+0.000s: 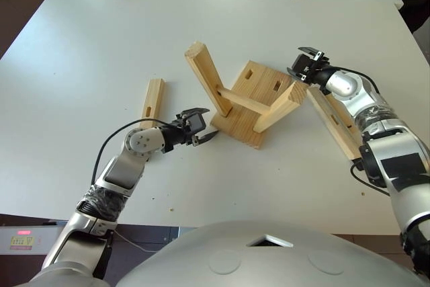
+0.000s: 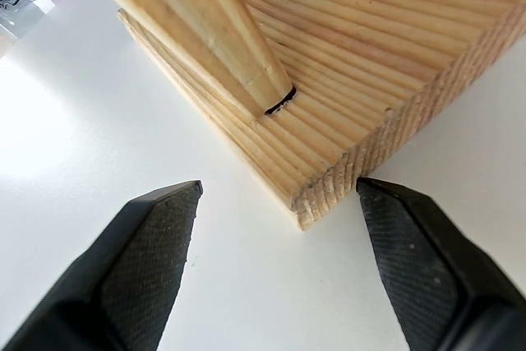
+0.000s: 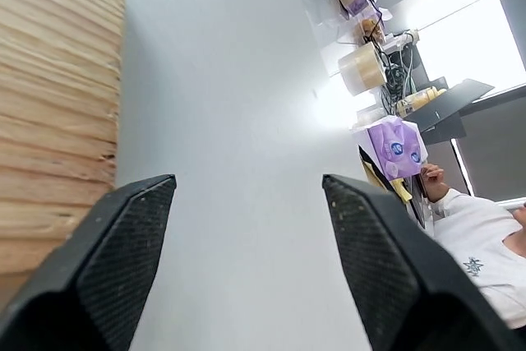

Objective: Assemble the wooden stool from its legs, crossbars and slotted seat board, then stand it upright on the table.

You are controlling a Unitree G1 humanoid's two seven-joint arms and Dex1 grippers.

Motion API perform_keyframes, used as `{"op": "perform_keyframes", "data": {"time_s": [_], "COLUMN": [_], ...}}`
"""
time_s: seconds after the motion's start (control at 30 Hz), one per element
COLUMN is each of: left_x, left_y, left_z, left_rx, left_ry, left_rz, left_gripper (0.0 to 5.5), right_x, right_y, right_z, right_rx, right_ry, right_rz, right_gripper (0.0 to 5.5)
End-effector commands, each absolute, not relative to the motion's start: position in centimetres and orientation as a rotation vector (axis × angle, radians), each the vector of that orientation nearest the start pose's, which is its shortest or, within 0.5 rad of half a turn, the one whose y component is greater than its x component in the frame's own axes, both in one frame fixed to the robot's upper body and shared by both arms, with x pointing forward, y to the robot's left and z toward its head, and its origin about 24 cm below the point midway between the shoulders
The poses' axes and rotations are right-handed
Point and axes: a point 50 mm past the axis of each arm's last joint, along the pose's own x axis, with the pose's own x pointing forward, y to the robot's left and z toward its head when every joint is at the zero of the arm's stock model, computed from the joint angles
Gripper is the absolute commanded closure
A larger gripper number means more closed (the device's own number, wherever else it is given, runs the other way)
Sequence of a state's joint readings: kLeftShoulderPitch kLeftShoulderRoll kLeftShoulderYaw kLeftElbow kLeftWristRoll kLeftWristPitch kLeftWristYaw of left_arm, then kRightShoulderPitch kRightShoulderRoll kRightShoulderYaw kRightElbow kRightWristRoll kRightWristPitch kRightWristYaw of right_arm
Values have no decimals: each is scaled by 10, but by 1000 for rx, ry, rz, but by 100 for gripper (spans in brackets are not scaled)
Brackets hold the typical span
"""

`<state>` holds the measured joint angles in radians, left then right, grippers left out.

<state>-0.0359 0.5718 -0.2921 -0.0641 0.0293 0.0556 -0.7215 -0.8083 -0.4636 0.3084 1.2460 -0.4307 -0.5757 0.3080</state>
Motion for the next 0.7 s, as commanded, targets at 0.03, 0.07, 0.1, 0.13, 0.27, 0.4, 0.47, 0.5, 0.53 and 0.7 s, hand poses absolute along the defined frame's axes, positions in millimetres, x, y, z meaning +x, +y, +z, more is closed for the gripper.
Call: {"op": "perform_keyframes", "data": {"time_s": [0.03, 0.07, 0.1, 0.13, 0.27, 0.4, 0.47, 0.5, 0.53, 0.7], "left_x": [235, 237, 239, 242, 244, 242, 243, 244, 244, 245], "left_y": [178, 179, 180, 181, 183, 186, 188, 188, 188, 191], "left_z": [34, 34, 35, 37, 37, 35, 35, 35, 36, 36], "left_rx": [618, 619, 617, 614, 629, 640, 641, 641, 641, 652], "left_ry": [303, 301, 297, 293, 293, 303, 303, 302, 302, 305], "left_rz": [-910, -899, -887, -877, -871, -872, -863, -858, -854, -842], "left_gripper": [200, 200, 200, 200, 200, 200, 200, 200, 200, 200], "right_x": [360, 360, 359, 358, 352, 346, 346, 346, 345, 342], "right_y": [-188, -187, -187, -187, -191, -196, -197, -197, -197, -199], "right_z": [62, 62, 62, 63, 62, 65, 69, 72, 75, 80], "right_rx": [-1020, -1024, -1025, -1026, -1048, -1066, -1064, -1061, -1058, -1052], "right_ry": [42, 37, 33, 29, 22, -2, -21, -35, -46, -68], "right_rz": [702, 716, 729, 745, 806, 865, 879, 883, 885, 906], "right_gripper": [219, 219, 219, 219, 219, 219, 219, 219, 219, 219]}}
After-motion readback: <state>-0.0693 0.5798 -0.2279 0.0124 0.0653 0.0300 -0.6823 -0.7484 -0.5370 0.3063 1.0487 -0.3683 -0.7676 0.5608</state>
